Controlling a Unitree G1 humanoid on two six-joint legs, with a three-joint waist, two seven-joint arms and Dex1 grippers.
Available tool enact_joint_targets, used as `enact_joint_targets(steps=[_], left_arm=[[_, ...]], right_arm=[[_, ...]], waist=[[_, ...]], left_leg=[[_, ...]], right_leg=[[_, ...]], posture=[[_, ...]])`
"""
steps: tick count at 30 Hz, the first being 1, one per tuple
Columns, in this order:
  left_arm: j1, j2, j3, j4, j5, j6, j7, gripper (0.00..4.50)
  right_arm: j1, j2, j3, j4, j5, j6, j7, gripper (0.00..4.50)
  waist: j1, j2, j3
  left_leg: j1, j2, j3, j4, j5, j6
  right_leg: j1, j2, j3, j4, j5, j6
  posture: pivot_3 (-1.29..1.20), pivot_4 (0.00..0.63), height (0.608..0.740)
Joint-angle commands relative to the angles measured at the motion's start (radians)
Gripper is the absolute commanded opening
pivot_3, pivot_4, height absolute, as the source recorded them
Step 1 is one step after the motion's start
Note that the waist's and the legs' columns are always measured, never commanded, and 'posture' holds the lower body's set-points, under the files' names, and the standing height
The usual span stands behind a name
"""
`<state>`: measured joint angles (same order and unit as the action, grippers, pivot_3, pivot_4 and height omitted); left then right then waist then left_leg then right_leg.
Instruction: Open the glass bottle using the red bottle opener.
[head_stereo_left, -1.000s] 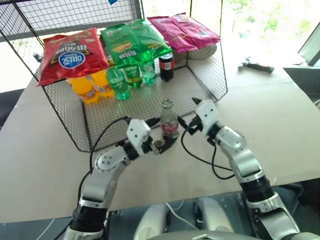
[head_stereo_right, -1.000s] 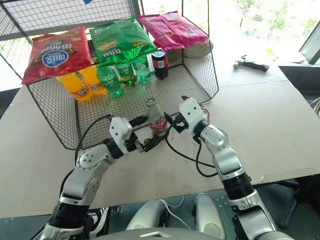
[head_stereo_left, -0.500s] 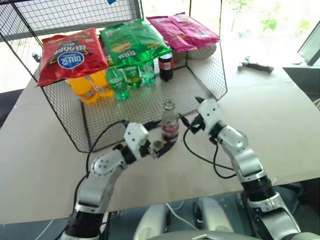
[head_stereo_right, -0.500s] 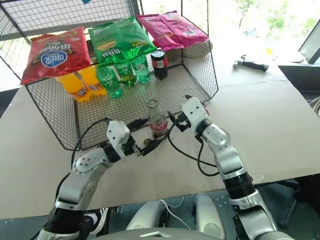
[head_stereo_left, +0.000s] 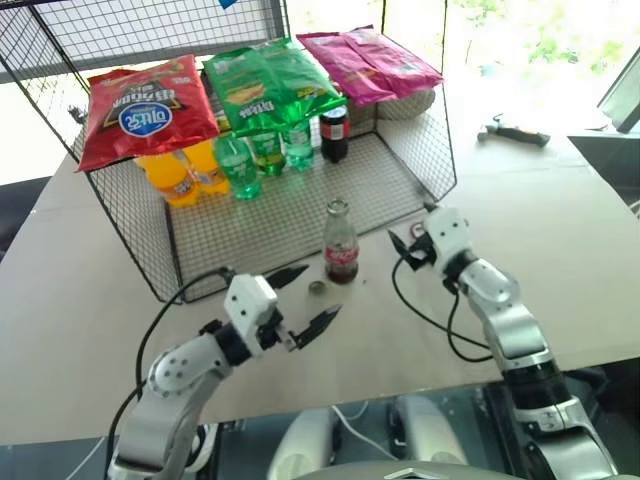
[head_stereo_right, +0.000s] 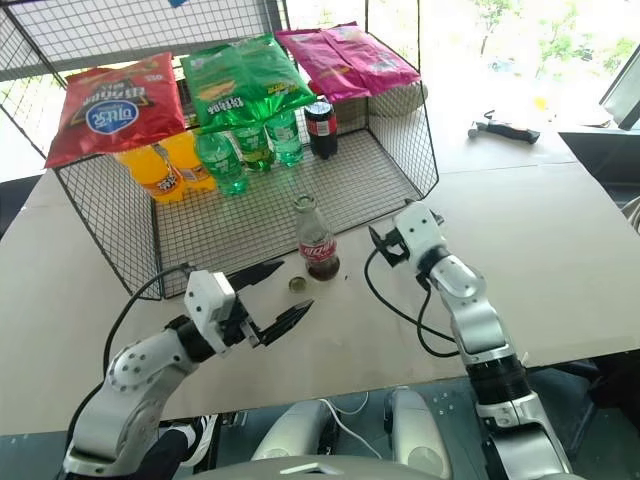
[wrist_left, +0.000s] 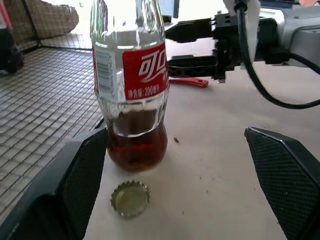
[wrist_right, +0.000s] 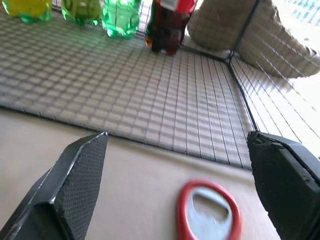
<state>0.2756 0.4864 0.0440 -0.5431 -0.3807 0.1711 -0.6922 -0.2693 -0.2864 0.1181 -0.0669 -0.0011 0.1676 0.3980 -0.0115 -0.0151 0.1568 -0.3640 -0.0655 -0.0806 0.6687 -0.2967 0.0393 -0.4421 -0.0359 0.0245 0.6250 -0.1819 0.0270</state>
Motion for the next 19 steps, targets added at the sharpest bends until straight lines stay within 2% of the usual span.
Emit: enact_joint_targets(steps=[1,4,6,13,19], left_arm=[[0.081,-0.008,0.06,-0.08,-0.05,0.012,0.029,4.5],[0.183,-0.007,0.082,-0.075,-0.019,0.001,0.044,4.5],[0.234,-0.028,0.102,-0.059,-0.024,-0.002,0.066,4.5],[0.273,-0.081,0.172,-0.003,0.006,-0.003,0.162,4.5],[0.316,-0.056,0.209,0.052,-0.002,-0.043,0.091,4.5]], right_arm=[[0.066,-0.049,-0.057,-0.131,0.11,-0.014,0.102,4.47],[0.172,-0.129,-0.099,-0.243,0.281,0.065,0.258,4.47],[0.245,-0.174,-0.141,-0.287,0.346,0.098,0.301,4.47],[0.487,-0.284,-0.254,-0.298,0.467,0.034,0.488,4.47],[0.524,-0.313,-0.319,-0.165,0.467,-0.076,0.573,4.47]], waist=[[0.0,0.0,0.0],[0.001,0.0,0.0],[0.001,0.0,0.0],[0.009,0.0,0.001],[0.001,-0.001,0.001]], left_leg=[[0.0,0.0,0.0,0.0,0.0,0.0],[0.001,0.001,0.0,0.0,-0.001,0.002],[0.002,0.001,-0.001,0.0,-0.003,0.005],[0.006,0.002,-0.002,0.003,-0.003,0.006],[0.011,0.003,0.0,0.003,-0.004,0.006]], right_leg=[[0.0,0.0,0.0,0.0,0.0,0.0],[0.002,0.0,-0.001,-0.001,0.0,0.0],[0.003,0.0,-0.001,-0.001,0.0,0.0],[0.01,0.0,-0.004,-0.003,-0.005,0.002],[0.015,0.001,-0.003,-0.003,-0.006,0.002]], posture=[[0.0,0.15,0.735],[0.0,0.15,0.735],[0.0,0.15,0.735],[0.0,0.15,0.735],[0.0,0.15,0.735]])
